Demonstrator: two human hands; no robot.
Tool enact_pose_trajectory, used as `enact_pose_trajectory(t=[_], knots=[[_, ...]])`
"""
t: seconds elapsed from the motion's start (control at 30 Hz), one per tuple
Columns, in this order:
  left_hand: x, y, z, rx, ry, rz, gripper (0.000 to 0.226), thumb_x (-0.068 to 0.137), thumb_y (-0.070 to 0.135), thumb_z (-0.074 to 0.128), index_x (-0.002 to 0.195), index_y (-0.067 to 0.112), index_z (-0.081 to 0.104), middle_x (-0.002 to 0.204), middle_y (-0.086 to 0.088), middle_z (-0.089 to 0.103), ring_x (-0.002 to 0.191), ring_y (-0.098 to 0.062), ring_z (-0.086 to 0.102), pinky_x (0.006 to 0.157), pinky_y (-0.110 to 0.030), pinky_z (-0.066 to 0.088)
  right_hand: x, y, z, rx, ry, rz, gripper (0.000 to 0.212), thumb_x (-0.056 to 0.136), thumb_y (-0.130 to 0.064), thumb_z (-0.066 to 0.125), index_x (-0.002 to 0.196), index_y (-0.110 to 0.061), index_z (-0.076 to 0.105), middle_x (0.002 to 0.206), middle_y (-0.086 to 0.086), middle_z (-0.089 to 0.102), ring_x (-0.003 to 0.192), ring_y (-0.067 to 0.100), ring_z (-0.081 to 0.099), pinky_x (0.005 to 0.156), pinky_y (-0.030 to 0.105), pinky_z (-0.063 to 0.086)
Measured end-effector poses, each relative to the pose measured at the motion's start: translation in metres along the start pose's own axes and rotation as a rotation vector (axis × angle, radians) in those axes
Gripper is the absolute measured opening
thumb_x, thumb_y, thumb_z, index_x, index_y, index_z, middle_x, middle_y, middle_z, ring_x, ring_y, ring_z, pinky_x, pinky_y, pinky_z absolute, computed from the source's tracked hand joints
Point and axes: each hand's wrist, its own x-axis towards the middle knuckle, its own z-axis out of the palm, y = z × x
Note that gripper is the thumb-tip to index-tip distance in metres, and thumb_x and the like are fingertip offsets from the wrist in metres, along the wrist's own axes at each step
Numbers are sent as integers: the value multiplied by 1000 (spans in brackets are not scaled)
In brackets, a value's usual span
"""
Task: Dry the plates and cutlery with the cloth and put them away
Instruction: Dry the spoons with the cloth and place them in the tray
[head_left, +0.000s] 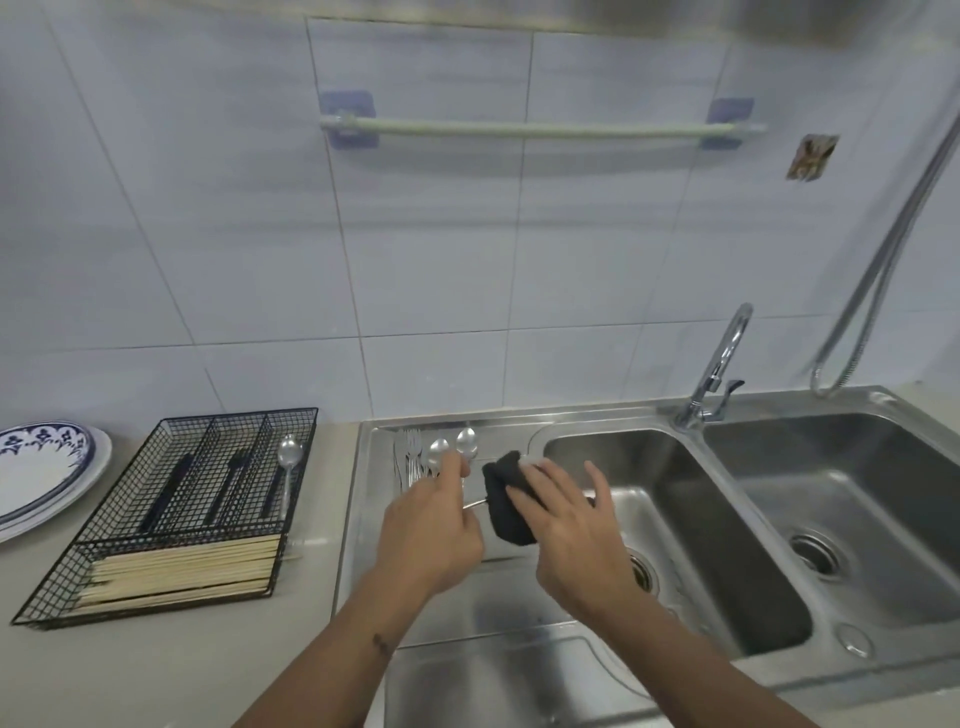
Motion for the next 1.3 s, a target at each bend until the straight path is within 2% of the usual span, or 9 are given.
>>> enact_pose_trajectory(t=[0.13,0.3,0.53,0.7,0.83,0.97,1.07,1.17,1.3], knots=[[-5,-1,1,33,-81,-2,36,91,22,52,115,35,30,82,9,60,74,-13,54,64,-32,39,-14,3,-1,59,-89,173,73,52,-5,74,123,-23,65,133,0,61,125,28,56,104,57,37],[-13,-5,1,22,-220,-69,55,86,2,49,128,35,38,108,14,70,97,-13,60,75,-30,46,-7,20,-14,289,98,393,68,62,8,60,128,-10,62,135,9,58,119,35,56,97,48,46],[-12,6,-12,-245,-203,-31,47,88,13,48,121,43,35,74,9,71,70,-9,64,70,-39,56,-16,-16,-10,325,67,-4,66,69,3,58,133,-11,58,142,8,52,123,28,54,99,42,48],[-24,-2,-8,-420,-203,-83,35,94,14,47,111,44,41,59,0,59,53,-11,52,61,-42,51,-22,-5,-5,438,4,200,69,72,5,55,138,-17,56,142,6,52,122,29,55,99,40,47],[-28,-5,-4,-586,-176,-142,30,99,15,51,111,42,47,59,1,55,57,-12,52,63,-37,52,-27,-10,-6,552,26,117,73,72,-3,39,139,-29,53,147,-1,44,125,21,50,95,36,51],[-35,-6,-4,-608,-190,-146,28,100,13,51,111,38,48,59,2,54,58,-12,50,59,-25,47,-24,3,-5,601,37,321,69,74,4,43,135,-23,58,138,-2,52,115,24,58,93,40,52],[-34,-2,-7,-605,-191,-155,26,100,13,51,110,37,49,64,2,66,59,-6,56,60,-16,47,-24,-8,-10,622,72,232,68,73,-3,38,134,-26,58,141,-3,47,117,16,55,98,31,49],[-31,2,-10,-612,-268,-178,24,100,20,56,115,37,50,74,3,73,70,-11,64,73,-25,51,-27,-10,-10,646,90,223,63,74,-4,40,129,-22,63,142,-2,47,122,14,53,102,24,45],[-31,7,-8,-707,-393,-216,34,99,12,56,123,35,47,81,3,75,60,-4,60,67,-24,52,-30,-14,-9,618,60,159,54,76,-4,47,126,-18,65,141,-1,48,125,17,51,104,31,46]])
